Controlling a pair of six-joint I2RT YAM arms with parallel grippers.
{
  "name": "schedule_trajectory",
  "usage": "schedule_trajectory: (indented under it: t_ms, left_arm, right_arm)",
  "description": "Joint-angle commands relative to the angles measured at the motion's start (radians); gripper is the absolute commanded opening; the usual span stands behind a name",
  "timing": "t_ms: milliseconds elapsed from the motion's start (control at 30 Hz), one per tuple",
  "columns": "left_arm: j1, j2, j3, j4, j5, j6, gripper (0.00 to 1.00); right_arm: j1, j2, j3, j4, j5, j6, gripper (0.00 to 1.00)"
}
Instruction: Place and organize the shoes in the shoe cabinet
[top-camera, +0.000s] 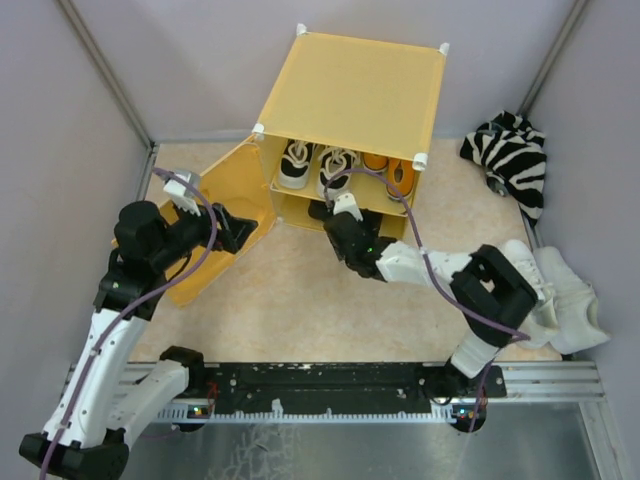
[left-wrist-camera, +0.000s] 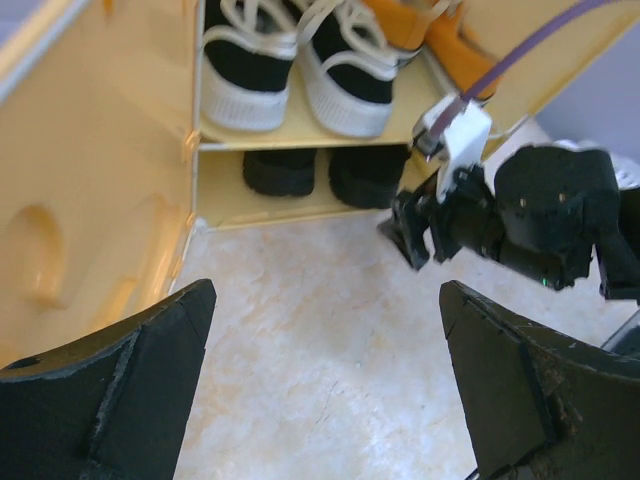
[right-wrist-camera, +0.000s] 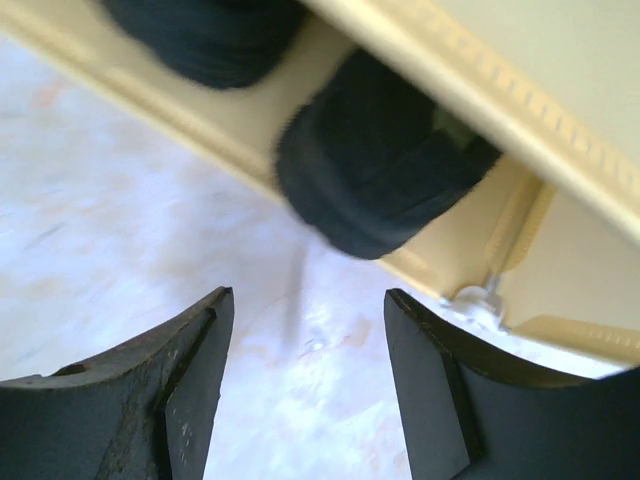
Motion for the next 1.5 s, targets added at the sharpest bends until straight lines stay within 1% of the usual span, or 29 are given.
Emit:
schedule_trajectory:
  t_ms: [0,100,200,333,467,533,600,667,733,833,1000,1133,1233,1367,1467]
  left_arm:
    - [-0.006,-0.007,0.113,0.096,0.101,-0.069,0.99]
    - [-0.005,0.020,0.177,0.127,0.061,-0.072,0.99]
    - [-0.006,0.057,0.214,0.148,-0.069,-0.068,0.99]
    - [-0.006,0.112,0.251,0.211,-0.156,-0.069,0.99]
    - [-0.006,0.167,0.315,0.261,-0.201,-0.062,0.99]
    - [-0.006,0.204,0.372,0.221,-0.262,-0.047,0.99]
    - [-0.006,0.247,0.453,0.132,-0.331,-0.023,0.99]
    - [-0.005,0.269,0.479,0.060,-0.366,-0.011,0.99]
    - [-0.006,0.260,0.470,0.021,-0.343,-0.023,0.99]
    - [-0.006,0.239,0.460,-0.035,-0.268,-0.052,0.99]
    - [-0.006,0.224,0.475,-0.170,-0.272,-0.024,0.99]
    - [-0.006,0.200,0.429,-0.187,-0.220,-0.034,0.99]
    - [-0.006,0.199,0.405,-0.206,-0.211,-0.034,0.99]
    - [-0.006,0.179,0.353,-0.208,-0.212,-0.026,0.99]
    - [-0.006,0.161,0.312,-0.180,-0.148,-0.039,0.99]
  right_arm:
    - [0.124,-0.220,-0.019,-0.114,-0.139,0.004,0.62]
    - [0.162,-0.364,-0.035,-0.212,-0.262,0.030,0.62]
    - [0.164,-0.532,-0.037,-0.293,-0.336,0.067,0.62]
    - [0.164,-0.708,-0.011,-0.418,-0.350,0.077,0.62]
    - [0.164,-0.795,0.039,-0.561,-0.311,0.069,0.63]
    - [0.165,-0.829,0.078,-0.636,-0.276,0.075,0.63]
    - [0.164,-0.860,0.134,-0.715,-0.245,0.084,0.63]
    - [0.164,-0.895,0.187,-0.780,-0.218,0.093,0.64]
    - [0.164,-0.922,0.235,-0.832,-0.193,0.103,0.64]
    - [0.165,-0.939,0.295,-0.907,-0.169,0.106,0.64]
    - [0.164,-0.943,0.381,-0.995,-0.137,0.121,0.64]
    - [0.164,-0.949,0.435,-1.044,-0.119,0.148,0.65]
    - [0.164,-0.961,0.459,-1.069,-0.111,0.166,0.64]
    - [0.164,-0.984,0.453,-1.086,-0.117,0.181,0.64]
    - [0.164,-0.986,0.443,-1.089,-0.132,0.191,0.64]
